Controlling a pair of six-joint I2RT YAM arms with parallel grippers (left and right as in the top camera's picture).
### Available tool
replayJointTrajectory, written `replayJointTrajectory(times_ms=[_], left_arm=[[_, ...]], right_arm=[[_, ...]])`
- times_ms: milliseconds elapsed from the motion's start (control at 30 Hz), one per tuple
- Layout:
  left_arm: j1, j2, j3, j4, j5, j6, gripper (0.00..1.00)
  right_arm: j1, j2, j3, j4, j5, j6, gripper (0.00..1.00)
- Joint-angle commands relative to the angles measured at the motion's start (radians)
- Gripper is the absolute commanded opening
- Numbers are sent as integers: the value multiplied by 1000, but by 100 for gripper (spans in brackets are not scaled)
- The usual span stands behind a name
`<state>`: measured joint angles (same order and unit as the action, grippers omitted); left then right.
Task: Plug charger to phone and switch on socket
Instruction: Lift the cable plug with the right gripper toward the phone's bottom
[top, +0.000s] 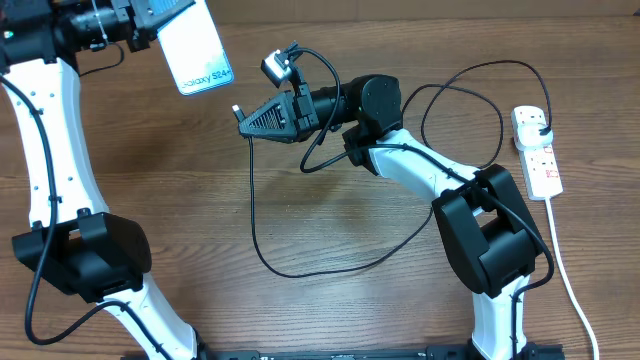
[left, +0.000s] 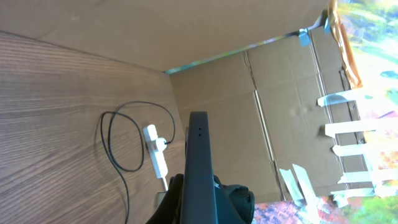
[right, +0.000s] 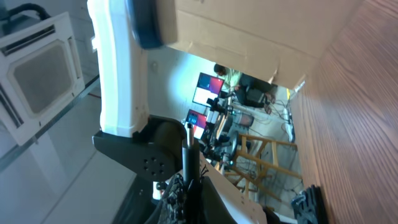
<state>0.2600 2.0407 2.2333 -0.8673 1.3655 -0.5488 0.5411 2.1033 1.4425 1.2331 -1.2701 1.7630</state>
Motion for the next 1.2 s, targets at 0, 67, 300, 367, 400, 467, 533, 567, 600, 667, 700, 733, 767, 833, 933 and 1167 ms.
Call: replayJointTrajectory(times_ms=[0, 67, 300, 367, 400, 467, 533, 567, 600, 667, 700, 733, 767, 833, 933, 1167], left_arm=[[-32, -2, 12, 5, -17, -12, 4], [-43, -2, 12, 7, -37, -12, 4], [-65, -2, 12, 12, -68, 0, 4], [-71, -2, 12, 12, -68, 3, 4], [-73, -2, 12, 11, -68, 5, 4], [-77, -2, 12, 10, -66, 19, 4], [-79, -2, 12, 3, -64, 36, 4], [-80, -2, 12, 3, -64, 37, 4], [-84, -2, 12, 3, -64, 36, 4], [-92, -2, 12, 4, -65, 37, 4], [-96, -2, 12, 4, -65, 37, 4], [-98, -2, 12, 4, -65, 37, 4], [-101, -2, 12, 4, -65, 37, 4], [-105, -2, 12, 4, -64, 37, 4], [-105, -2, 12, -4, -65, 37, 4], [-105, -2, 12, -4, -65, 48, 4]], right_arm=[[-2, -6, 12, 44, 32, 25, 4], [-2, -6, 12, 45, 31, 25, 4], [-2, -6, 12, 45, 31, 20, 4], [-3, -6, 12, 46, 32, 20, 4], [-4, -6, 12, 47, 35, 19, 4], [-6, -6, 12, 47, 39, 17, 4], [-7, -6, 12, 47, 40, 17, 4], [-7, -6, 12, 47, 40, 16, 4], [-7, -6, 12, 47, 42, 13, 4], [-8, -6, 12, 46, 46, 10, 4], [-8, -6, 12, 46, 49, 9, 4], [-10, -6, 12, 46, 50, 10, 4], [-12, -6, 12, 46, 51, 9, 4], [-16, -6, 12, 46, 50, 9, 4], [-23, -6, 12, 47, 50, 9, 4], [-38, -6, 12, 46, 50, -6, 4]])
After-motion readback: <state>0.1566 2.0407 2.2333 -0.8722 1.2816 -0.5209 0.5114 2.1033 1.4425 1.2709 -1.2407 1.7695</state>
